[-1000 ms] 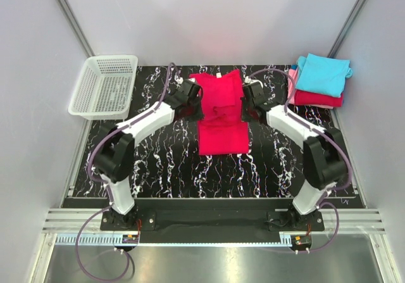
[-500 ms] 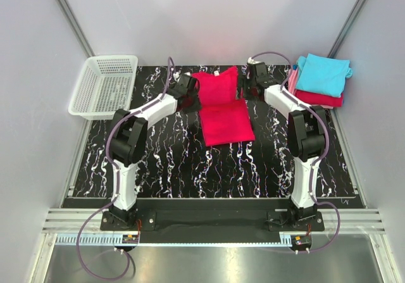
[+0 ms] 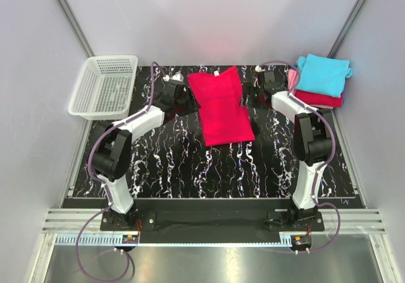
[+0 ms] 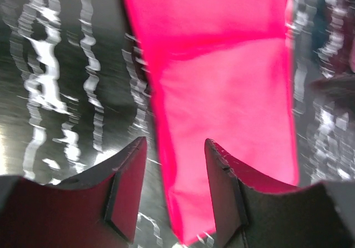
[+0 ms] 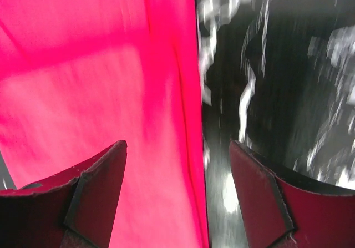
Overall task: Fold and stack the t-shirts
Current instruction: Fold the tshirt
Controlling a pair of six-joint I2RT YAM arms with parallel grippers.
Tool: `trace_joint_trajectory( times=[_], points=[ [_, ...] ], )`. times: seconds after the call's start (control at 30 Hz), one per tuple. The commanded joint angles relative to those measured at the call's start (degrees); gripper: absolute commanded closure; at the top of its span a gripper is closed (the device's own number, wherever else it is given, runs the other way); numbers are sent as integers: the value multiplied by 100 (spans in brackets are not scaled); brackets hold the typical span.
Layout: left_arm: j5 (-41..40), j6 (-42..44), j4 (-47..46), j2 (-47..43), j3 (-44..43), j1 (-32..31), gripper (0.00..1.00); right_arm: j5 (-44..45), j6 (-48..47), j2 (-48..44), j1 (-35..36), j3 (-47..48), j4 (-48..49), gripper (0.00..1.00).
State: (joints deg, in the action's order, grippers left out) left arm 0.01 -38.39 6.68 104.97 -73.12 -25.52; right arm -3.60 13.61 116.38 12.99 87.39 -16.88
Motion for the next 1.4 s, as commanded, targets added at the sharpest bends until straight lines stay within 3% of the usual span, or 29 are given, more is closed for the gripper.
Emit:
trace_joint_trajectory(
  times=[0.0, 0.2, 0.5, 0.87, 1.1, 1.37],
  points=[
    [1217, -448, -18, -389, 324, -32, 49, -509, 133, -844, 28, -704, 45, 19],
    [2528, -1240, -465, -626, 1589, -225, 48, -818, 441, -1889, 28, -2225, 167, 21],
    [2776, -1803, -1554, -662, 2627, -621, 47, -1020, 731, -2374, 54, -3360, 633, 24],
    [1846, -1558, -1081, -811, 2610, -621, 48, -810, 749, -2093, 54, -3756, 1108, 27],
    [1520, -1864, -1808, -679, 2838, -630, 51, -651, 757, -1979, 37, -3747, 1222, 28],
    [940, -2260, -2381, -548, 2988, -621, 62, -598, 854, -1882, 36, -3739, 1302, 30]
  ],
)
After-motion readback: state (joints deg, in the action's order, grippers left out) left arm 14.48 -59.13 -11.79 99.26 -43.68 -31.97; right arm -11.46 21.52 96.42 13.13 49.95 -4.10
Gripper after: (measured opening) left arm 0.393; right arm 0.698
